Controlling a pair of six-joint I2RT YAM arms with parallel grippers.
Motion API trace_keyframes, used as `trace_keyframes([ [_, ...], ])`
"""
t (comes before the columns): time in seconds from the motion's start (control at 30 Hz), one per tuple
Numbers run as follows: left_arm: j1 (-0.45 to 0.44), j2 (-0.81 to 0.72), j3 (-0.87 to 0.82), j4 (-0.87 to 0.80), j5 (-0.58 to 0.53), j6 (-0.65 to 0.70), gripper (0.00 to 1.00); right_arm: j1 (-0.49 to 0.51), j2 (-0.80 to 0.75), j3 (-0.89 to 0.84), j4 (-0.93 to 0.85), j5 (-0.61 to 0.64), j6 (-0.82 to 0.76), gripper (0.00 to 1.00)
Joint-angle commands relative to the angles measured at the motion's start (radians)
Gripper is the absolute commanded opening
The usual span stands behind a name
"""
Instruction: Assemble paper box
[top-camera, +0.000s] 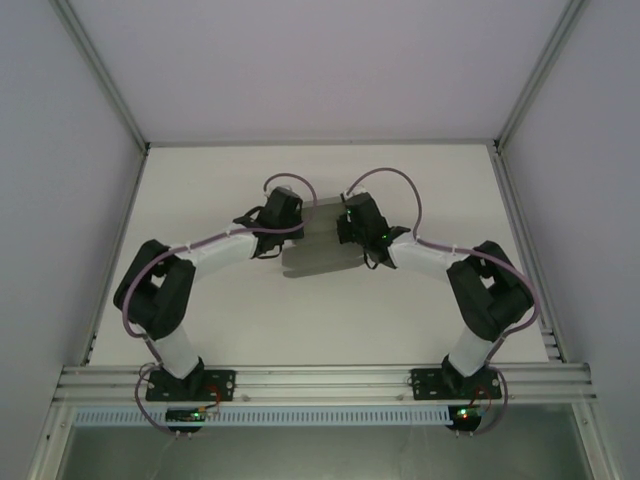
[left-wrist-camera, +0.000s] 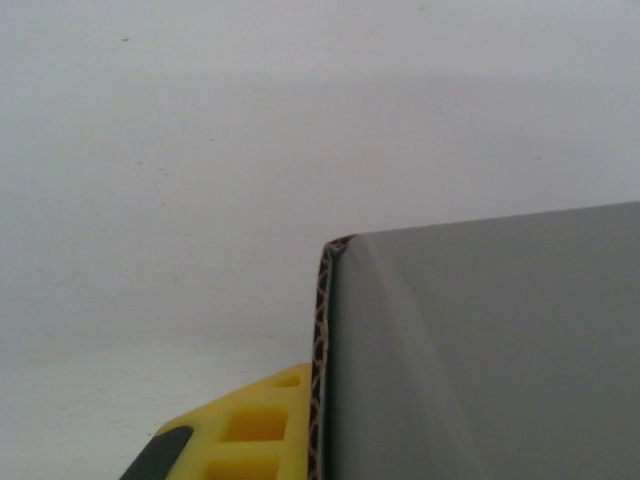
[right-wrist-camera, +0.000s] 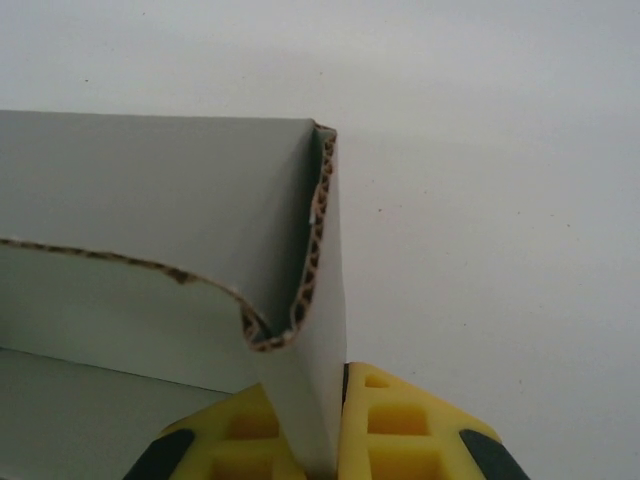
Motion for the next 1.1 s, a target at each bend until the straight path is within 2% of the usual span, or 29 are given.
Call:
trace_keyframes([
  [0.0, 0.025, 0.033, 0.031, -0.123, -0.244, -0.095, 0.04, -0.002, -0.044, 0.021, -0.075, 0.116, 0.091, 0.0],
  [0.03, 0.025, 0.041, 0.043, -0.166, -0.294, -0.12, 0.0, 0.001, -0.045, 0.019, -0.079, 0.149, 0.104, 0.0],
  [0.1, 0.026, 0.06, 0.068, -0.259, -0.393, -0.186, 0.0, 0.004, -0.044, 0.027, -0.108, 0.199, 0.137, 0.0],
  [0.23, 0.027, 0.077, 0.087, -0.38, -0.523, -0.286, 0.0, 0.006, -0.038, 0.037, -0.159, 0.286, 0.2, 0.0],
  [0.3, 0.028, 0.081, 0.094, -0.418, -0.552, -0.301, 0.0, 0.005, -0.038, 0.035, -0.159, 0.308, 0.225, 0.0],
  [0.37, 0.029, 0.07, 0.087, -0.375, -0.491, -0.249, 0.0, 0.006, -0.032, 0.038, -0.155, 0.303, 0.222, 0.0],
  [0.47, 0.02, 0.009, 0.017, -0.162, -0.287, -0.092, 0.01, 0.006, -0.013, 0.056, -0.167, 0.301, 0.214, 0.0],
  [0.53, 0.011, -0.043, -0.025, -0.061, -0.209, -0.054, 0.15, 0.004, -0.004, 0.066, -0.17, 0.294, 0.211, 0.0],
  [0.57, 0.008, -0.066, -0.043, -0.013, -0.154, -0.025, 0.26, 0.004, 0.0, 0.069, -0.174, 0.286, 0.211, 0.0],
  [0.63, 0.005, -0.1, -0.062, 0.037, -0.083, -0.009, 0.4, 0.006, 0.008, 0.076, -0.166, 0.264, 0.2, 0.0],
  [0.73, 0.005, -0.133, -0.079, 0.086, 0.052, 0.026, 0.58, 0.009, 0.019, 0.084, -0.159, 0.21, 0.164, 0.0],
  [0.83, 0.004, -0.163, -0.092, 0.109, 0.141, 0.046, 0.76, 0.011, 0.03, 0.105, -0.203, 0.156, 0.123, 0.0],
  [0.9, 0.007, -0.193, -0.107, 0.121, 0.183, 0.057, 0.95, 0.005, 0.034, 0.122, -0.238, 0.138, 0.08, 0.0],
  [0.93, 0.008, -0.21, -0.112, 0.125, 0.203, 0.058, 1.0, 0.002, 0.035, 0.132, -0.263, 0.135, 0.063, 0.0],
  [1.07, 0.022, -0.298, -0.142, 0.119, 0.247, 0.058, 1.0, -0.024, 0.037, 0.179, -0.367, 0.049, -0.073, 0.0],
])
